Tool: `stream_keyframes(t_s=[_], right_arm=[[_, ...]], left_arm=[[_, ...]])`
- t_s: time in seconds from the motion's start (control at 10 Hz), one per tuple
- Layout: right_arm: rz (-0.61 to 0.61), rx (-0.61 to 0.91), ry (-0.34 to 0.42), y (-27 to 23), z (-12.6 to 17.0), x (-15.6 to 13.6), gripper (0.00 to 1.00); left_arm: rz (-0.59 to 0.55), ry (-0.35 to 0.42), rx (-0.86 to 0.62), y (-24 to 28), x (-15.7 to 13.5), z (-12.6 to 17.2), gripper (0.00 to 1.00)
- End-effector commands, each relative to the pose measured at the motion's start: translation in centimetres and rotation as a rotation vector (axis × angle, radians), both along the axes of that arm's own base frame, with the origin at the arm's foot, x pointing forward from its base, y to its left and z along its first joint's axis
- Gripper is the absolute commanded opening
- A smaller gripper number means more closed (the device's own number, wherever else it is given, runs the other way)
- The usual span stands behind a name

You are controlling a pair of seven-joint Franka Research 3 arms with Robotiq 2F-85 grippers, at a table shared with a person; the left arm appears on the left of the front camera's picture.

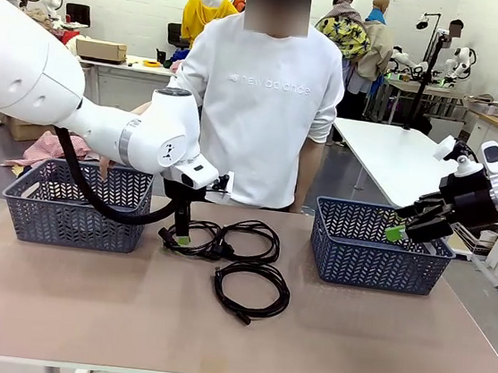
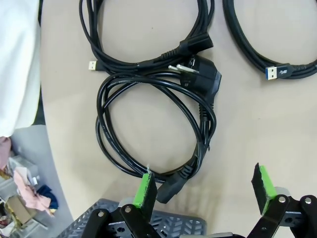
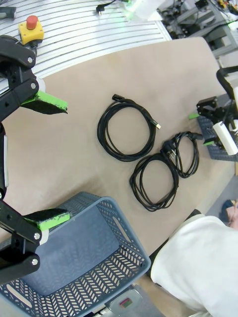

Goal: Organize the cables according to human instructions.
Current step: Pick up a bundle of cables and place it in the basket indicated by the human.

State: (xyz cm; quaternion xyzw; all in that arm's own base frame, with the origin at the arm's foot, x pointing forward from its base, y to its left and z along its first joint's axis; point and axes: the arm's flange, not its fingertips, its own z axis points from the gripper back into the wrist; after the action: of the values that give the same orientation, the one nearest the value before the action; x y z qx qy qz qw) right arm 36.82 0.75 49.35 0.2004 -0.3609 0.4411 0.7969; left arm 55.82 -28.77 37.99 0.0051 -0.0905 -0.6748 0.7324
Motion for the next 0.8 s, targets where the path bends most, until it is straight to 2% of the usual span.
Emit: stream_keyframes(t_s=[0.0, 0.3, 0.7], right_arm=[[0.019, 0.021, -0.022, -0.1, -0.1, 0.3, 1.0], [0.019, 0.021, -0.022, -0.1, -0.1, 0.3, 1.0], [0.019, 0.021, -0.022, -0.1, -0.1, 0.3, 1.0]], left_arm=[[0.002, -0.007, 0.004, 0.1, -0.2, 0.1, 1.0], [-0.005, 0.001, -0.002, -0.3, -0.1, 0.0, 1.0], [-0.126, 0.025, 0.044, -0.5, 1.2, -2.2, 1.0]])
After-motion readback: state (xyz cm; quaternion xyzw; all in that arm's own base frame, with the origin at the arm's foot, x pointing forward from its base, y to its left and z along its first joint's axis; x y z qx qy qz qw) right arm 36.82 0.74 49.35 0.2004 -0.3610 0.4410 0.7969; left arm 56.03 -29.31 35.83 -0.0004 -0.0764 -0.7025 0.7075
